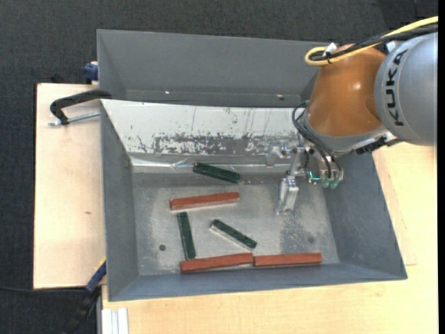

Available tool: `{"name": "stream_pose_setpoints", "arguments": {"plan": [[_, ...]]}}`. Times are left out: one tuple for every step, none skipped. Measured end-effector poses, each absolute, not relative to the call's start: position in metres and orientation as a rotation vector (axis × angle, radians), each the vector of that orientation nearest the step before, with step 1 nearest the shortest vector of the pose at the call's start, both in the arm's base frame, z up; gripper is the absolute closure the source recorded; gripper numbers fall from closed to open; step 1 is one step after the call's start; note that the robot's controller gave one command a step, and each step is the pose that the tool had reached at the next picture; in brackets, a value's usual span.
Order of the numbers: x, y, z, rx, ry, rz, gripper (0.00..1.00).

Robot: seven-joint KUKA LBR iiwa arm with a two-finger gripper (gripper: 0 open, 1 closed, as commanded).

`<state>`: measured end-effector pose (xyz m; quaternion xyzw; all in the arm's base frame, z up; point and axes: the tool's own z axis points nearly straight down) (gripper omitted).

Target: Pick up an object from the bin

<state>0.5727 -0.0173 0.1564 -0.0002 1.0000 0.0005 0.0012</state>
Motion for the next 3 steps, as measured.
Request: {"name": "stream_pose_setpoints", "arguments": {"plan": [[0.575, 0.014, 0.103, -0.285, 3.129, 0.004, 0.0], [0.561, 0.024, 0.094, 0.041, 3.14, 0.002, 0.0], [0.573, 0.047, 0.085, 0.147, 3.134, 0.002, 0.0]]}}
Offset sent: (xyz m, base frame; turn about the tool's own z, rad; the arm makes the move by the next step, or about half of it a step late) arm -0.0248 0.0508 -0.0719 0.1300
